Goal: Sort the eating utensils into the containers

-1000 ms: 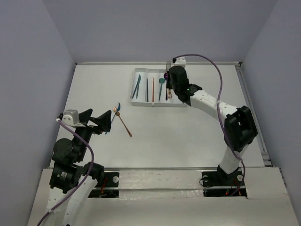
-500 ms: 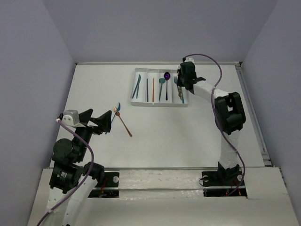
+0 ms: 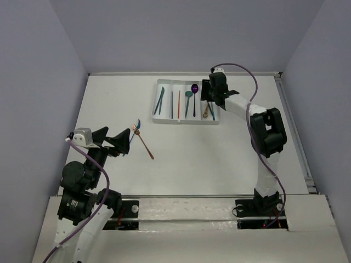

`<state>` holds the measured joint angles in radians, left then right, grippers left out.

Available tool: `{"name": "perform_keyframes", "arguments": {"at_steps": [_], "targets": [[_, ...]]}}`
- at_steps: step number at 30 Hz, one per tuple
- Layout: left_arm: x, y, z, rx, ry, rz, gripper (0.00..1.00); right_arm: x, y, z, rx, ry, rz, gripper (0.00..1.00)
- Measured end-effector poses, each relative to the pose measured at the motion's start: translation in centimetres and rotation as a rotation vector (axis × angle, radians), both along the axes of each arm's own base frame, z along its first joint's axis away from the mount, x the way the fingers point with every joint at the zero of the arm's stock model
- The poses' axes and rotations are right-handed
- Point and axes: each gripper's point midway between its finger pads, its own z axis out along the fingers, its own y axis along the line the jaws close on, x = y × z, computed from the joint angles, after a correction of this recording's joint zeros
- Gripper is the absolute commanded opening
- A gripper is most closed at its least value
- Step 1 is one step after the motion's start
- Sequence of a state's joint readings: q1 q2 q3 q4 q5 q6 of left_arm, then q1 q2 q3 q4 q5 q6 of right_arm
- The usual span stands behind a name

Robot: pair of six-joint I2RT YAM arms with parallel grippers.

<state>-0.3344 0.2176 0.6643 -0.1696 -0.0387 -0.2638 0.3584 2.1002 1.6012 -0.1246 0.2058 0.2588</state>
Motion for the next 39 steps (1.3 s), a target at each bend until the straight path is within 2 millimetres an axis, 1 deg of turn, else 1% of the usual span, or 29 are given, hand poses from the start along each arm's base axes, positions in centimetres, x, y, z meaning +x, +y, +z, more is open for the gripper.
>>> {"name": "perform_keyframes", "arguments": {"at_steps": [2, 3, 5, 6, 8, 9, 10, 11, 14, 16, 18, 19, 20, 22, 23, 25, 30, 32, 35, 37, 39], "targets": [[0.0, 0.0, 0.0, 0.0, 0.0, 0.0, 0.99, -1.0, 1.4, 1.7, 0.019, -0.023, 0.034, 0.65], [0.0, 0.0, 0.0, 0.0, 0.0, 0.0, 0.99, -1.7, 2.4, 2.6, 0.026, -0.037, 0.056, 0.65], [0.0, 0.0, 0.0, 0.0, 0.0, 0.0, 0.99, -3.5, 5.4, 4.5, 0.049, -0.067, 0.116, 0.66], [0.0, 0.0, 0.0, -0.001, 0.0, 0.0, 0.99, -5.4, 8.4, 5.7, 0.075, -0.091, 0.174, 0.67], [0.0, 0.0, 0.0, -0.001, 0.001, 0.002, 0.99, -8.3, 13.0, 6.7, 0.11, -0.106, 0.263, 0.68], [0.0, 0.1, 0.0, -0.001, 0.001, 0.004, 0.99, -10.3, 15.8, 6.9, 0.131, -0.109, 0.32, 0.69], [0.1, 0.1, 0.0, -0.001, 0.001, 0.005, 0.99, -12.9, 19.2, 6.9, 0.155, -0.108, 0.385, 0.7], [0.1, 0.1, 0.0, -0.001, 0.001, 0.006, 0.99, -15.0, 21.8, 6.7, 0.172, -0.099, 0.441, 0.7], [0.1, 0.2, -0.1, -0.001, 0.003, 0.012, 0.99, -20.8, 27.7, 5.3, 0.207, -0.059, 0.57, 0.7], [0.2, 0.3, 0.0, -0.001, 0.003, 0.016, 0.99, -23.4, 31.0, 3.9, 0.218, -0.031, 0.627, 0.7], [0.2, 0.3, -0.1, -0.002, 0.004, 0.019, 0.99, -24.1, 32.8, 2.6, 0.217, -0.007, 0.644, 0.7], [0.2, 0.4, -0.1, -0.002, 0.004, 0.023, 0.99, -24.2, 33.9, 1.7, 0.221, 0.005, 0.649, 0.7], [0.2, 0.4, -0.1, -0.002, 0.004, 0.026, 0.99, -24.0, 34.5, 1.0, 0.223, 0.013, 0.647, 0.7], [0.2, 0.5, -0.1, -0.002, 0.004, 0.031, 0.99, -23.8, 35.0, -0.7, 0.218, 0.043, 0.632, 0.7], [0.2, 0.6, -0.1, -0.002, 0.004, 0.032, 0.99, -23.7, 35.1, -1.0, 0.216, 0.047, 0.629, 0.7], [0.2, 0.5, -0.1, -0.002, 0.004, 0.032, 0.99, -23.3, 35.8, -2.2, 0.222, 0.071, 0.613, 0.7], [0.2, 0.5, -0.1, -0.003, 0.004, 0.031, 0.99, -22.8, 36.9, -4.6, 0.239, 0.107, 0.59, 0.7], [0.2, 0.5, -0.1, -0.002, 0.004, 0.031, 0.99, -22.7, 37.2, -5.2, 0.239, 0.114, 0.589, 0.7], [0.2, 0.5, -0.1, -0.003, 0.004, 0.03, 0.99, -22.1, 38.4, -5.1, 0.26, 0.101, 0.588, 0.68], [0.2, 0.5, -0.1, -0.003, 0.004, 0.03, 0.99, -21.6, 39.1, -5.1, 0.268, 0.095, 0.58, 0.61], [0.2, 0.5, -0.1, -0.003, 0.004, 0.03, 0.99, -21.3, 39.3, -5.3, 0.266, 0.089, 0.571, 0.58]]}}
